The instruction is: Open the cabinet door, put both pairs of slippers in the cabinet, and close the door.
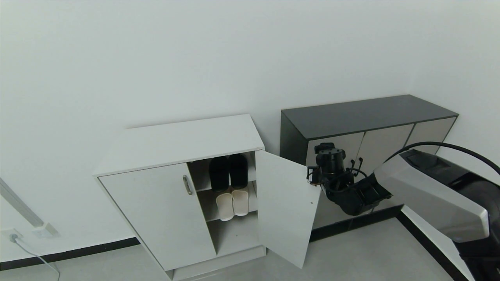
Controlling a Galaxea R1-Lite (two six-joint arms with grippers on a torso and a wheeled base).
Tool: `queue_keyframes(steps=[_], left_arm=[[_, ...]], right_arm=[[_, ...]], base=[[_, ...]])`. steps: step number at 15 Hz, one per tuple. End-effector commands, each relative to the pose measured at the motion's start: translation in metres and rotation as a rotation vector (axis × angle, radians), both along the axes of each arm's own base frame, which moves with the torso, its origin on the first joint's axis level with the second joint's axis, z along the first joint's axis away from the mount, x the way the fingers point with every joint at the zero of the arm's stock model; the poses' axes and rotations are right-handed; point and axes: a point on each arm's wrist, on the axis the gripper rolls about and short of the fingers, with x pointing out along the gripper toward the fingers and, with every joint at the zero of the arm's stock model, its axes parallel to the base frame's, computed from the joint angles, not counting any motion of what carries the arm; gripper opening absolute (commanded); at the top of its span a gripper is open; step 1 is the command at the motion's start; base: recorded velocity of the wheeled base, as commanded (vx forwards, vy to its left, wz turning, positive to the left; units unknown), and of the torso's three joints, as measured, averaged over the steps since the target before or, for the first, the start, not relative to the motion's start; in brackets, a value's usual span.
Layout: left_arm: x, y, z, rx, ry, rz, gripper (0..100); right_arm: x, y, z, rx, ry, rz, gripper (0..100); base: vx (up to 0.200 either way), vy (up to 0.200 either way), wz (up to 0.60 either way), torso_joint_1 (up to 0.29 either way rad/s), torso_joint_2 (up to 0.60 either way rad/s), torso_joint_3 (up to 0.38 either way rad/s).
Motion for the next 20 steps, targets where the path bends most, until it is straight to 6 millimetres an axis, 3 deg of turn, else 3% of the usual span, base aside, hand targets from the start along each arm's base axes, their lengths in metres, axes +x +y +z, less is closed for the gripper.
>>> queue_keyframes(steps=[1, 7, 8, 10, 12, 18, 20], left_arm=[[0.000, 0.000, 0.000, 0.000, 0.000, 0.000, 0], [0.000, 0.000, 0.000, 0.000, 0.000, 0.000, 0], [0.000, 0.000, 0.000, 0.000, 0.000, 0.000, 0], [0.000, 0.000, 0.000, 0.000, 0.002, 0.000, 0], [0.000, 0.000, 0.000, 0.000, 0.000, 0.000, 0], [0.000, 0.000, 0.000, 0.000, 0.000, 0.000, 0], [0.000, 0.000, 0.000, 0.000, 0.000, 0.000, 0]], right_arm=[[-0.009, 0.006, 0.007, -0.002, 0.000, 0.020, 0], [-0.066, 0.047, 0.018, -0.020, 0.031, 0.157, 0], [-0.068, 0.049, 0.019, -0.019, 0.029, 0.163, 0], [-0.102, 0.068, 0.029, -0.005, 0.018, 0.246, 0], [-0.118, 0.073, 0.038, -0.001, 0.015, 0.280, 0], [-0.092, 0.064, 0.010, -0.025, 0.054, 0.223, 0], [-0.093, 0.066, 0.000, -0.038, 0.075, 0.232, 0]], base=[[0.000, 0.000, 0.00, 0.000, 0.00, 0.000], [0.000, 0.000, 0.00, 0.000, 0.00, 0.000], [0.000, 0.000, 0.00, 0.000, 0.00, 0.000], [0.000, 0.000, 0.00, 0.000, 0.00, 0.000], [0.000, 0.000, 0.00, 0.000, 0.00, 0.000], [0.000, 0.000, 0.00, 0.000, 0.00, 0.000], [0.000, 0.000, 0.00, 0.000, 0.00, 0.000]])
